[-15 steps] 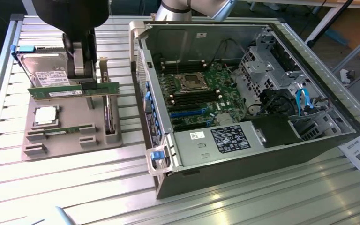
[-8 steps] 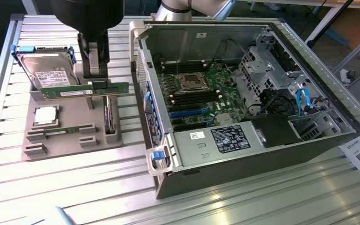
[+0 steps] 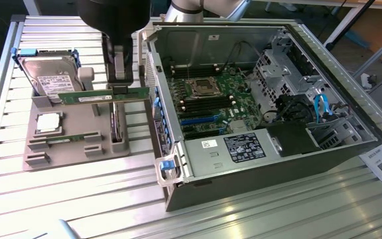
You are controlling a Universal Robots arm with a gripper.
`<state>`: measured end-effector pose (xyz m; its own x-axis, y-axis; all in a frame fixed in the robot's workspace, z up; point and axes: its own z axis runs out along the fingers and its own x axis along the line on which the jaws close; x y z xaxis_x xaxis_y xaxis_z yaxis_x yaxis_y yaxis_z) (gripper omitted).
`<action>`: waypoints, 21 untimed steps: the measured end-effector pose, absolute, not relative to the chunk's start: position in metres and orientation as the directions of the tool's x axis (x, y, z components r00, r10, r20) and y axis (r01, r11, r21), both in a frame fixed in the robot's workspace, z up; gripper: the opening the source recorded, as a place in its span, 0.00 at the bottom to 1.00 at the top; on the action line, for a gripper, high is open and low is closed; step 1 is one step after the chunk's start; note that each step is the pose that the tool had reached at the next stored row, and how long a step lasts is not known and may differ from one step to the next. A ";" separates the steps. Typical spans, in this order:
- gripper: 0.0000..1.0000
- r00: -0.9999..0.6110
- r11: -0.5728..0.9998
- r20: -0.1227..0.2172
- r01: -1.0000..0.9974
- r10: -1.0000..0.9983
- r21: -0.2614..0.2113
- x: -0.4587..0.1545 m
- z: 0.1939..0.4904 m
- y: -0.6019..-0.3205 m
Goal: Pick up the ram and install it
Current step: 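Pick up the ram and move it above insertion slot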
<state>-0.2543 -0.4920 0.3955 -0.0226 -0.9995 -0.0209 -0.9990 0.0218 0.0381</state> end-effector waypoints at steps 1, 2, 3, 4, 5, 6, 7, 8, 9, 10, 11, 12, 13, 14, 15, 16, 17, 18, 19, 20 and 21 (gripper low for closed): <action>0.12 -0.023 0.022 -0.021 -0.999 -1.000 0.038 -0.251 0.395 -0.492; 0.12 -0.023 0.022 -0.021 -0.999 -1.000 0.038 -0.248 0.395 -0.493; 0.12 -0.023 0.022 -0.021 -0.999 -1.000 0.038 -0.245 0.395 -0.493; 0.12 -0.023 0.022 -0.021 -0.999 -1.000 0.038 -0.243 0.395 -0.493; 0.12 -0.023 0.022 -0.021 -0.999 -1.000 0.038 -0.240 0.395 -0.493; 0.12 -0.023 0.022 -0.021 -0.999 -1.000 0.038 -0.238 0.395 -0.493; 0.12 -0.023 0.022 -0.021 -0.999 -1.000 0.038 -0.236 0.395 -0.494; 0.12 -0.023 0.022 -0.021 -0.999 -1.000 0.038 -0.233 0.395 -0.494; 0.12 -0.023 0.022 -0.021 -0.999 -1.000 0.038 -0.231 0.395 -0.494; 0.12 -0.023 0.022 -0.021 -0.999 -1.000 0.038 -0.228 0.395 -0.494; 0.12 -0.023 0.022 -0.021 -0.999 -1.000 0.038 -0.225 0.395 -0.495; 0.12 -0.023 0.022 -0.021 -0.999 -1.000 0.038 -0.220 0.395 -0.495; 0.12 -0.023 0.022 -0.021 -0.999 -1.000 0.038 -0.217 0.395 -0.495; 0.12 -0.023 0.022 -0.021 -0.999 -1.000 0.038 -0.215 0.395 -0.495; 0.12 -0.023 0.022 -0.021 -0.999 -1.000 0.038 -0.213 0.395 -0.496; 0.12 -0.023 0.022 -0.021 -0.999 -1.000 0.038 -0.211 0.395 -0.496; 0.12 -0.023 0.022 -0.021 -0.999 -1.000 0.038 -0.209 0.395 -0.496; 0.12 -0.023 0.022 -0.021 -0.999 -1.000 0.038 -0.207 0.395 -0.496; 0.12 -0.023 0.022 -0.021 -0.999 -1.000 0.038 -0.205 0.395 -0.496; 0.12 -0.023 0.022 -0.021 -0.999 -1.000 0.038 -0.201 0.395 -0.497; 0.12 -0.023 0.022 -0.021 -0.999 -1.000 0.038 -0.198 0.395 -0.497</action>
